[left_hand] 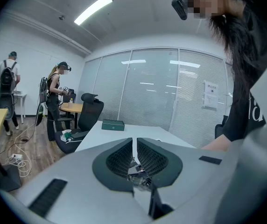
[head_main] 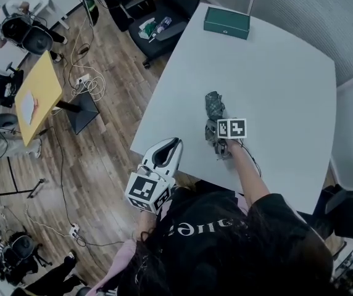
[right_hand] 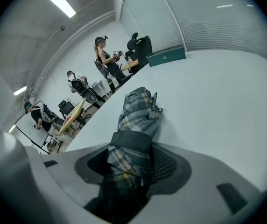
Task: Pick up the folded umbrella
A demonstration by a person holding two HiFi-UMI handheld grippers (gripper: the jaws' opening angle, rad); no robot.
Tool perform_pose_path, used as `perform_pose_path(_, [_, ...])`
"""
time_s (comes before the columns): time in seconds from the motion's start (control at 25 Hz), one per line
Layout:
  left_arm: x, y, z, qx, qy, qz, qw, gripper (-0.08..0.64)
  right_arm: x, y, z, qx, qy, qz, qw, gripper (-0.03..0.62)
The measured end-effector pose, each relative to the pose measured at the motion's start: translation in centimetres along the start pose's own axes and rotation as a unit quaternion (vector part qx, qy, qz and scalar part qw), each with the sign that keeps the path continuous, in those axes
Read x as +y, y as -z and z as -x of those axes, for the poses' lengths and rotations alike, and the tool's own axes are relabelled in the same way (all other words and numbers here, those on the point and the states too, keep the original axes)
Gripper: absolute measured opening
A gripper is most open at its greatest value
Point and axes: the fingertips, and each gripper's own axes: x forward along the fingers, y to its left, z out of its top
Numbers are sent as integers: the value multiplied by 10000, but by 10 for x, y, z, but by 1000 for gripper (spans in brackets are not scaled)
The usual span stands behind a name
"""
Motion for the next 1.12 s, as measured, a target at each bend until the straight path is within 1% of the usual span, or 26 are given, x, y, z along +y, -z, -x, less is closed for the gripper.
perform_pose_path(0.16, [6, -1, 8, -54, -68, -25, 10000, 38, 6, 8, 16, -116, -233, -322, 9991, 233])
perform_pose_path(0.32, [9, 0, 13, -97, -66, -43, 9999, 38, 21, 11, 37, -297, -575, -501, 9966, 233])
perform_pose_path(0.44, [7, 2, 22, -128, -24, -75, 9999, 38, 39, 12, 60, -474, -795, -475, 9946, 232])
perform_pose_path(0.64, [0, 5, 46, -180, 55, -105, 9998, 38, 73, 18, 104, -785, -1021, -358, 9910, 233])
perform_pose_path(0.8, [0, 11, 66, -213, 86, -114, 9997, 38, 109, 23, 139, -1061, -1237, -214, 9864, 233])
perform_pose_path(1.12, [-4, 24, 109, -278, 209, -122, 9993, 38, 160, 55, 186, -1420, -1350, -262, 9803, 232])
